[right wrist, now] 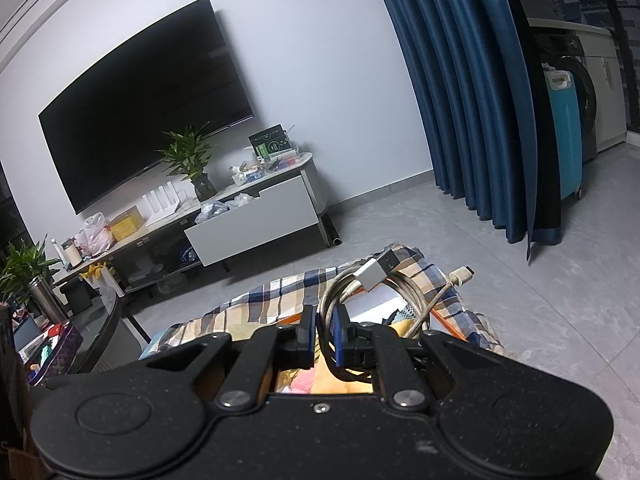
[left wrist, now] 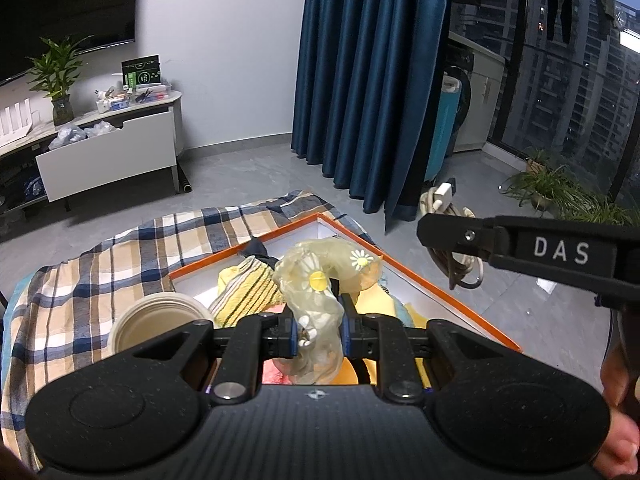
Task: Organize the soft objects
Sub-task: 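Lift and carry the plastic toy and white cable over the white box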
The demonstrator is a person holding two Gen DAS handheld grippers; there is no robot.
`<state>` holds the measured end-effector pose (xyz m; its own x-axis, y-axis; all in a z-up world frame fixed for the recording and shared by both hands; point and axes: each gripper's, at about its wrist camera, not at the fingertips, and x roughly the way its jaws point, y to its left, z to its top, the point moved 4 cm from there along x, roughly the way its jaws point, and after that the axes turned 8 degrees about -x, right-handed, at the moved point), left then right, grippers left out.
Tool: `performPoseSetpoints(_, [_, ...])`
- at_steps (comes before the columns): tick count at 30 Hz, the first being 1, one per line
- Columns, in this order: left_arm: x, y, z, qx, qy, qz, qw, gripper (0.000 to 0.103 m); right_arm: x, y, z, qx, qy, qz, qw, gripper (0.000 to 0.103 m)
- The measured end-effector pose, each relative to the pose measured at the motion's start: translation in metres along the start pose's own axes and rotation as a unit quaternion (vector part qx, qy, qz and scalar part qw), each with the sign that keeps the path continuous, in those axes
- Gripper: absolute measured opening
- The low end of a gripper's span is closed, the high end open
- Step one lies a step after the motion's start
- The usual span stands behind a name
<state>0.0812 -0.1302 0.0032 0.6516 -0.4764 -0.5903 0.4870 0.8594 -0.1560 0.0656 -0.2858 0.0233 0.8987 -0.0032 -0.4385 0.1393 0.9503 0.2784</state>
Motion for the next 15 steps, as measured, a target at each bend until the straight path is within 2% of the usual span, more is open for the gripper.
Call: performPoseSetpoints(15, [0.014,-0.009,-0.001,0.011,0.011,-0.006,0.9999,0.021,0.013,-0.009,0.001,-0.002,0.015,0.002,1.000,0.012])
